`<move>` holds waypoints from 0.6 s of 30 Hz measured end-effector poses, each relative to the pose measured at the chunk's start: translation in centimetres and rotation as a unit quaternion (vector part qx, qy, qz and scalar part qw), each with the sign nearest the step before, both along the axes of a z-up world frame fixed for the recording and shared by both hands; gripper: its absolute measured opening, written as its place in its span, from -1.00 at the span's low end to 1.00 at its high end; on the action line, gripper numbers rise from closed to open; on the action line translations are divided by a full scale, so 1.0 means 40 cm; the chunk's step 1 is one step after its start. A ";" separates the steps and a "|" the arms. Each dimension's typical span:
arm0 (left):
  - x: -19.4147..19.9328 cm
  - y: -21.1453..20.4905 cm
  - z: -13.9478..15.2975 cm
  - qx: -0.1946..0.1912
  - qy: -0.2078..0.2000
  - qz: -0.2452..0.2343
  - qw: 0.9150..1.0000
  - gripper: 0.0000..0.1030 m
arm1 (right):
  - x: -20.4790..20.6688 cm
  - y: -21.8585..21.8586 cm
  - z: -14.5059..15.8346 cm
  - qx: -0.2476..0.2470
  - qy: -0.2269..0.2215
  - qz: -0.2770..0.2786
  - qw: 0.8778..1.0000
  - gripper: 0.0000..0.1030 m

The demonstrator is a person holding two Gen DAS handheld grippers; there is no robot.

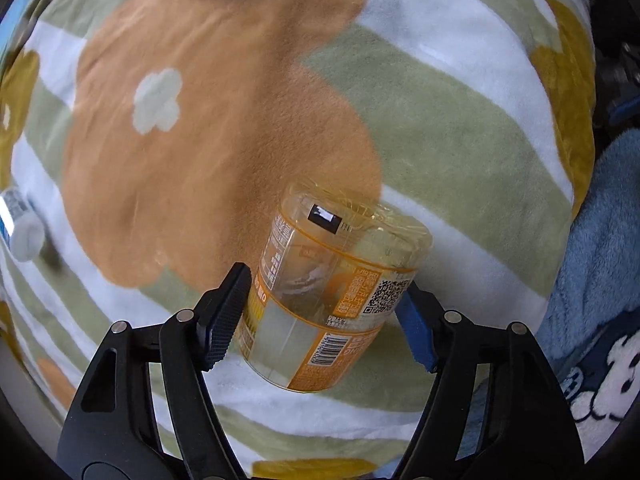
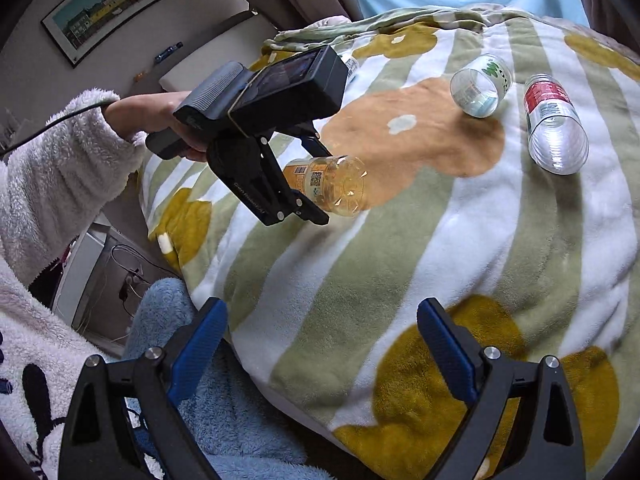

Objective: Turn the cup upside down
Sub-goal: 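Grasp the lying cup around its body with the left tool, then lift the cup with the left tool and rotate it rim-down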

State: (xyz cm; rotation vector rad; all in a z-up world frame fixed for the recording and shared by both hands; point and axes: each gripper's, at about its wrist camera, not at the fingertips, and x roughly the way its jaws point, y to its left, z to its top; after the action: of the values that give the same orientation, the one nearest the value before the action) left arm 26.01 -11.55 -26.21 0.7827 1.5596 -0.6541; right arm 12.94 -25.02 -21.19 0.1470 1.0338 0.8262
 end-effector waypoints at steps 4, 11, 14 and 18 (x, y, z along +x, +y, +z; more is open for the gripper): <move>0.037 0.080 -0.028 -0.024 0.094 0.206 0.974 0.32 | 0.000 0.001 -0.013 0.036 0.014 -0.007 0.999 0.84; 0.037 0.115 -0.014 -0.030 0.095 0.290 0.952 0.45 | -0.016 -0.006 0.006 0.054 -0.004 -0.014 0.998 0.84; 0.024 0.098 0.034 -0.002 0.058 0.253 0.966 0.99 | -0.016 -0.028 0.006 0.073 -0.004 -0.025 0.997 0.85; 0.002 0.026 0.079 0.064 -0.011 0.139 0.988 0.99 | -0.010 -0.038 0.009 0.091 -0.002 -0.031 0.995 0.85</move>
State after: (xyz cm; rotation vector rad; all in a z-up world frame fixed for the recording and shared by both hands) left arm 26.08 -10.49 -23.04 0.6477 1.6639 -0.3433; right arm 12.56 -26.55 -20.82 0.3319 0.9452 0.8633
